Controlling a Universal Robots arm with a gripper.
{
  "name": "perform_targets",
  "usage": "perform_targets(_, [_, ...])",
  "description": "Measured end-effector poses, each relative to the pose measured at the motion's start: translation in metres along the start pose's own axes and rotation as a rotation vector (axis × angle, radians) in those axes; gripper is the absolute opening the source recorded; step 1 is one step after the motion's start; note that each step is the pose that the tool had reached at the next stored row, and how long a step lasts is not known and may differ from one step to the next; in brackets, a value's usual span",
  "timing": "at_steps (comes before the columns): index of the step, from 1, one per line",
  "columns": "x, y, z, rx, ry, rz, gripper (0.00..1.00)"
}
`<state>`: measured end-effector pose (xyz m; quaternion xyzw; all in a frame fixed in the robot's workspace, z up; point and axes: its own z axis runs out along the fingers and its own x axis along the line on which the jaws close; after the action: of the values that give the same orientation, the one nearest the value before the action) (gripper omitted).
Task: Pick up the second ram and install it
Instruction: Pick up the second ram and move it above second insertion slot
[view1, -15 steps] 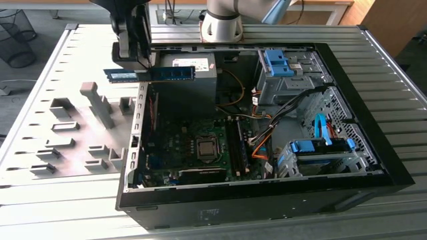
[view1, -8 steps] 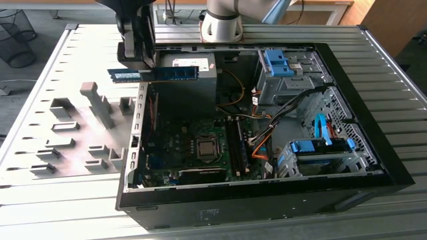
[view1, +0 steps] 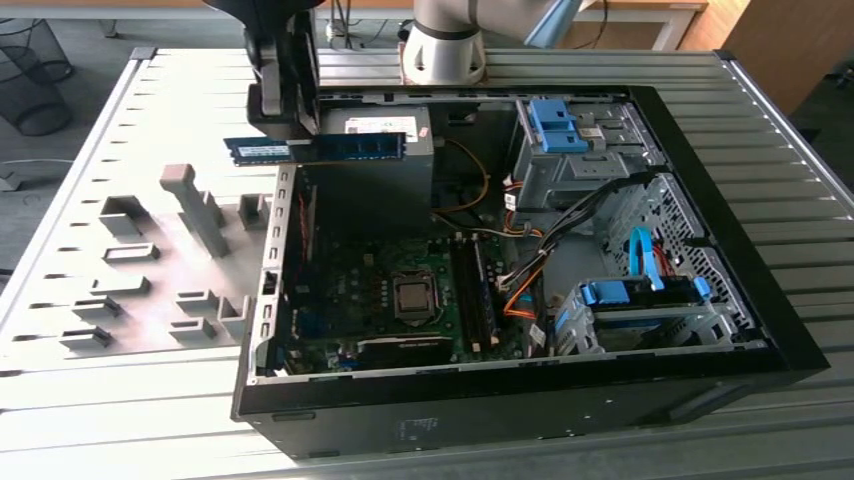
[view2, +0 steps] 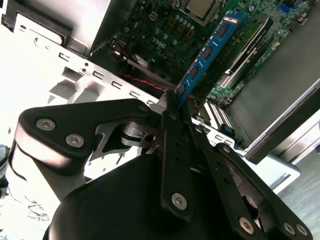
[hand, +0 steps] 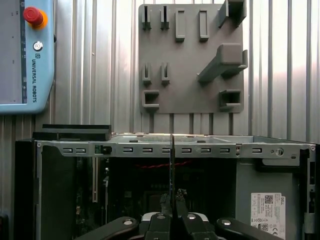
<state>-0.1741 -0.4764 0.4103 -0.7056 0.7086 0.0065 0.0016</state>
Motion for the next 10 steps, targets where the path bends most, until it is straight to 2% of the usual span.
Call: perform_targets(10, [-0.0001,-0.0078,0.0000,0.0000,0.0000,0.000,0.14])
